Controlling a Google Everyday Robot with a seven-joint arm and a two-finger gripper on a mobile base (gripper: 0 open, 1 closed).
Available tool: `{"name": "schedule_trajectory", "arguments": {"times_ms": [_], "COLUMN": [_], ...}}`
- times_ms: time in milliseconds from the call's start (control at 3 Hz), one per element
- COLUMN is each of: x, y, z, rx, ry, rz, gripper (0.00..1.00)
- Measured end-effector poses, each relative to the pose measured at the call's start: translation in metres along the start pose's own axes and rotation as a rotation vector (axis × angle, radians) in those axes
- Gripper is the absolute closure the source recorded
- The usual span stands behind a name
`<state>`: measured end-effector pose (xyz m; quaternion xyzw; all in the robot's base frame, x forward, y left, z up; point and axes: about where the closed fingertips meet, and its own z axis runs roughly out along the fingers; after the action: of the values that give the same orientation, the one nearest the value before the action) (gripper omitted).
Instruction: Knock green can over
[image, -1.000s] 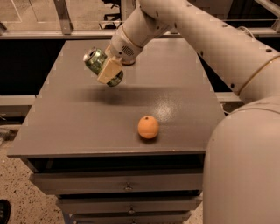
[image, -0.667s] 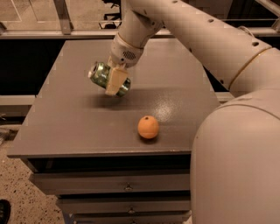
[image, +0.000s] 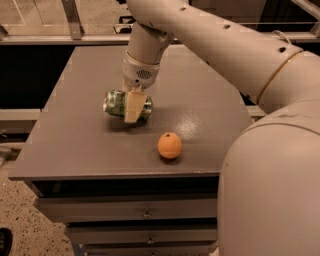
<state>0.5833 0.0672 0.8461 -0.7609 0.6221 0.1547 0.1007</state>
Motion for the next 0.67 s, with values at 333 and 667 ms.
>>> {"name": "schedule_trajectory", "arguments": {"times_ms": [333,667], "x": [0.0,-0.004], "y": [0.0,0.008], "z": [0.0,0.012], "rx": [0.0,-0.005], "ry": [0.0,-0.003], "rz": [0.0,0.006], "gripper": [0.43,0.2]}}
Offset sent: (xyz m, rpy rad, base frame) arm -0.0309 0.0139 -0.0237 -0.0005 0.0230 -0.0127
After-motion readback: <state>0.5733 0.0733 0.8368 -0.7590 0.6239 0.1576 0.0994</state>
